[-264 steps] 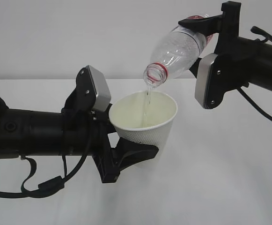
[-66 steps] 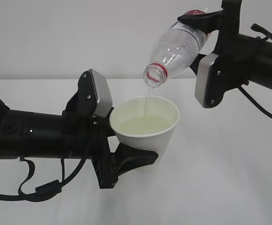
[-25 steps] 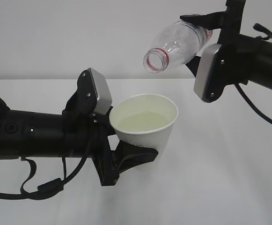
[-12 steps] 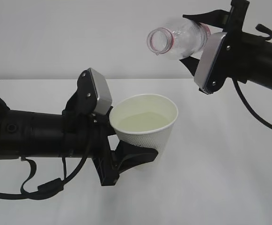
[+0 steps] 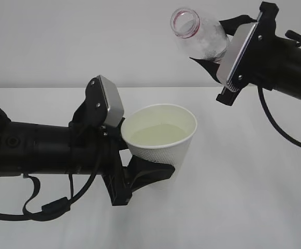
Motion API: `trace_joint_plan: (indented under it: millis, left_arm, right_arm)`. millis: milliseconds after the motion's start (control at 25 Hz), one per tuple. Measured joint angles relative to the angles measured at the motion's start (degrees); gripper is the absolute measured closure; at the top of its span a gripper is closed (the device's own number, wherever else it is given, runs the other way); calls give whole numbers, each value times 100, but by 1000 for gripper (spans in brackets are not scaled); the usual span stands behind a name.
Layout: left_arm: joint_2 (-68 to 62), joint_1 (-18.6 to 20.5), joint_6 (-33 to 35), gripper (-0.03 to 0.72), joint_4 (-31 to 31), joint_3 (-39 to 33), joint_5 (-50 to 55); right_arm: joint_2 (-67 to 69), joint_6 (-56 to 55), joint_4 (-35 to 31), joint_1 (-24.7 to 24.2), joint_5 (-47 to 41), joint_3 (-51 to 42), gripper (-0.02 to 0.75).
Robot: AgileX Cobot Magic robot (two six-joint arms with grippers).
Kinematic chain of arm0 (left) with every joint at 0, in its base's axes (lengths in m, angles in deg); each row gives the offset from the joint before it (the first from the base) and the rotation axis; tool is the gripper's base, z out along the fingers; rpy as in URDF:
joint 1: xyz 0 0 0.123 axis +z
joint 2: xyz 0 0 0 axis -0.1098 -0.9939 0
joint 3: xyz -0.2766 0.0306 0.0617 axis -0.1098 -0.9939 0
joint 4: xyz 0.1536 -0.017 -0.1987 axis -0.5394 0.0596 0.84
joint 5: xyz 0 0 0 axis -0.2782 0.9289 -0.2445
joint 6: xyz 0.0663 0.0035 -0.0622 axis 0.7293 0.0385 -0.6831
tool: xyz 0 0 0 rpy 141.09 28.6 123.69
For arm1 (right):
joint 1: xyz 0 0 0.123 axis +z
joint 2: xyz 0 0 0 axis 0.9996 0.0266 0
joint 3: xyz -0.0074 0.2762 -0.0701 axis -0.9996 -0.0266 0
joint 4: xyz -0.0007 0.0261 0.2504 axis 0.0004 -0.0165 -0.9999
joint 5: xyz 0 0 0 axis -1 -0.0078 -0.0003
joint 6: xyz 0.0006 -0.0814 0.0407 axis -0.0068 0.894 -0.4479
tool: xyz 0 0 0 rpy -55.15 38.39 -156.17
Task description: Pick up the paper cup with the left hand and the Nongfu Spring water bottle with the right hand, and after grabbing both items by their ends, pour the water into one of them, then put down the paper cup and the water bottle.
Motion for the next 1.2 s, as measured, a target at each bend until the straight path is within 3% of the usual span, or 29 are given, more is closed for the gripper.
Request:
trace_joint_plan:
  millis: [1200]
  left_arm:
    - [0,0,0,190,0,0,0]
  right_arm:
    - [0,-2226,-2,0,-11,0,307]
